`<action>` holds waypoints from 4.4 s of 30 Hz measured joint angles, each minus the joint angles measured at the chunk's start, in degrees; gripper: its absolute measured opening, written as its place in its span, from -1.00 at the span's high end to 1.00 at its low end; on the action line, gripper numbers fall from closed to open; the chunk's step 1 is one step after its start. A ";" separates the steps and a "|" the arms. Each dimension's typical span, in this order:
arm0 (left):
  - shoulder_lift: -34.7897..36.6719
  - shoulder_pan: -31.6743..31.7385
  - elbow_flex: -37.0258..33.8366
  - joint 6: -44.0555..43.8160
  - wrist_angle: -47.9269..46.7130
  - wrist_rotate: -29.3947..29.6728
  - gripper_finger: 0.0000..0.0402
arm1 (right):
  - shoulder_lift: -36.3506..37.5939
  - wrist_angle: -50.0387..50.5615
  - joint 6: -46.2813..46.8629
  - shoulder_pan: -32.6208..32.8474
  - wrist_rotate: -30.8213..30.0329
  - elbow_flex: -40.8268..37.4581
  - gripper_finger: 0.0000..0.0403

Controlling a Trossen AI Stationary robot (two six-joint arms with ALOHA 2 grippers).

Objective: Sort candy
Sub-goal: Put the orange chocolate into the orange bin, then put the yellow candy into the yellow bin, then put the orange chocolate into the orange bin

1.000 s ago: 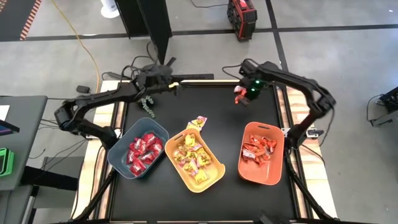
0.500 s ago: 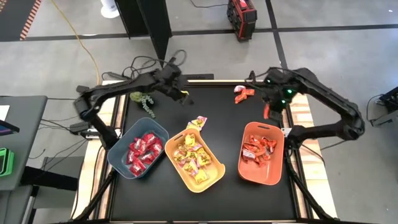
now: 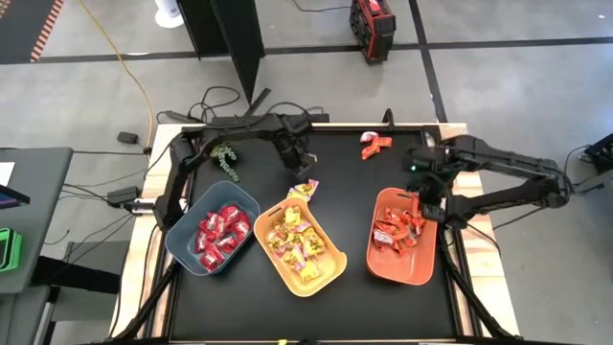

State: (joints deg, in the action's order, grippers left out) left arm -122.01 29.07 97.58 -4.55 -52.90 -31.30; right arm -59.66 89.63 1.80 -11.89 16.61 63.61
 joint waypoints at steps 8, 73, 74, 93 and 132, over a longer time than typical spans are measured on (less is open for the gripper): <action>-1.22 -1.67 0.34 2.43 0.98 5.15 -0.27 | 0.07 -3.31 6.16 3.79 -0.05 -2.18 0.98; 21.41 -22.04 2.09 19.94 -23.62 12.62 0.23 | -1.71 -33.90 -5.44 -24.70 -13.71 -6.58 -0.26; 21.46 -22.00 1.62 19.14 -23.01 12.54 0.11 | -2.38 -35.61 -4.90 -25.08 -13.71 -6.45 -0.26; 21.65 -15.52 4.35 10.13 -15.16 23.65 -0.43 | -40.27 -33.41 8.97 -39.32 -13.30 11.86 -0.27; 21.63 1.59 4.35 0.41 3.93 27.30 -0.43 | -52.03 -32.03 2.22 -31.38 -7.71 14.75 0.95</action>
State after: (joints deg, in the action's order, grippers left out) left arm -100.38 30.65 101.93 -4.14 -48.97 -4.00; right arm -111.68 57.60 4.02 -43.27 8.90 78.37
